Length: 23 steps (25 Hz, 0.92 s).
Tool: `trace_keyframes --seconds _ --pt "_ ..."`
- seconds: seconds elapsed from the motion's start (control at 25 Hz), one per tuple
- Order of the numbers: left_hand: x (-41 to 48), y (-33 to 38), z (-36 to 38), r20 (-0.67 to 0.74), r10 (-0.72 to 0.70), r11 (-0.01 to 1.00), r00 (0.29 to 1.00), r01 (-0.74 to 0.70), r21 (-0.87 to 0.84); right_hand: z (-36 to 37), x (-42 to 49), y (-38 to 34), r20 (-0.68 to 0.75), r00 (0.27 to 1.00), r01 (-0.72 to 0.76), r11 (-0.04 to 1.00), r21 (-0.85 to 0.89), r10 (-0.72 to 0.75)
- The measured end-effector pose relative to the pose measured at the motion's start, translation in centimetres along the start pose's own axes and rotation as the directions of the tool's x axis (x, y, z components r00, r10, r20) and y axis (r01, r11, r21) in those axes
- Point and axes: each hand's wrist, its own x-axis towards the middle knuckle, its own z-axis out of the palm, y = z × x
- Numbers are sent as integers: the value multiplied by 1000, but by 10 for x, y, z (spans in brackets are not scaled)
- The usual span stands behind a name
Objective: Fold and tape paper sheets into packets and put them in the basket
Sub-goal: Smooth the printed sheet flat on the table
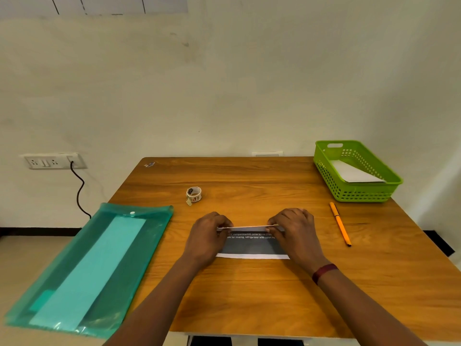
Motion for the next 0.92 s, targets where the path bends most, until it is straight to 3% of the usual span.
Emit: trace_keyframes --seconds 0.12,0.32,0.44,0.56,0.76,0.92 --pt "-7 2 1 37 10 1000 999 -11 9 2 -8 -3 90 996 -24 1000 -3 24" --pt "-21 3 8 231 -40 984 972 -2 176 8 -28 -7 252 967 -46 998 41 34" --pt "-25 3 8 334 -64 964 940 -28 265 12 -31 -6 429 902 -60 998 -2 55" --pt "-24 7 10 469 -84 928 879 -102 358 16 -30 -9 541 840 49 992 -118 23" --pt "-25 18 29 388 -47 887 920 -141 440 18 -28 -30 577 816 36 993 -110 34" --pt "-32 19 39 377 -68 910 924 -97 402 27 -28 -44 571 821 52 996 -78 1"
